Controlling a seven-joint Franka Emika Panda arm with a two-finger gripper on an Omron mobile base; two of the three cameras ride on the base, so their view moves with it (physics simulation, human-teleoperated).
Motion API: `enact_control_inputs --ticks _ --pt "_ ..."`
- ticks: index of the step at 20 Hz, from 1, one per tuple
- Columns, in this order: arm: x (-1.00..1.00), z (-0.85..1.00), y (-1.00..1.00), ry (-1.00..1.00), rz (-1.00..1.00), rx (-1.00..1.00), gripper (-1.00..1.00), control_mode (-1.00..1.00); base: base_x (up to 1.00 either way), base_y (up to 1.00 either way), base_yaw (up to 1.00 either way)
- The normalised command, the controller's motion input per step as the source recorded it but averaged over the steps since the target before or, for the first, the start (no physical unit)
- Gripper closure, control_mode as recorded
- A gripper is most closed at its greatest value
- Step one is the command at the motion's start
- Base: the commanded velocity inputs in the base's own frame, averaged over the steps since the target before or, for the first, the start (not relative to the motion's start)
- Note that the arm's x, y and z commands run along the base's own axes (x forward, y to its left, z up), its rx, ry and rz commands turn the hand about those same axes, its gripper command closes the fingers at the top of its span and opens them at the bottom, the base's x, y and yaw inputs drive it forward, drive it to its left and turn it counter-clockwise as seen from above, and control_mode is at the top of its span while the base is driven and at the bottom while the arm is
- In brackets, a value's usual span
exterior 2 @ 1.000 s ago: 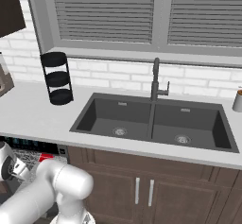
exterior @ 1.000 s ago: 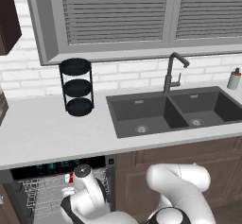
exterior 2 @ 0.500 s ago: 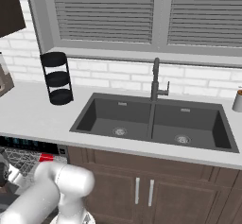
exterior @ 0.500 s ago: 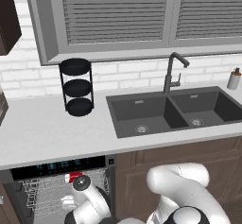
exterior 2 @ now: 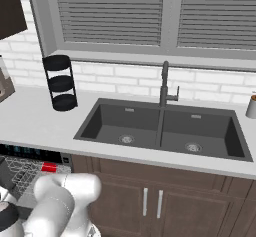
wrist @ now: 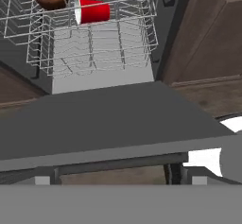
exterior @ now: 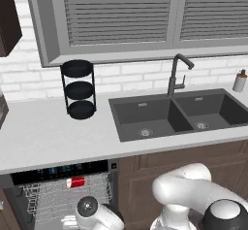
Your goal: Pick up the cup and bowl from the counter, place them in the dishwasher, and close the dishwasher door.
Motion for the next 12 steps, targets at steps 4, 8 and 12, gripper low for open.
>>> enact_control_inputs --ticks 4,8,12 --pt "-0.18 1.00 0.05 0.20 0.12 0.14 -1.00 -1.00 0.00 0.00 0.00" --pt "-0.80 0.54 0.09 0.02 0.36 0.13 -1.00 -1.00 0.00 0.00 0.00" --pt "-0.41 -0.08 0.18 0.02 0.06 -0.02 -1.00 -1.00 0.00 0.00 0.00"
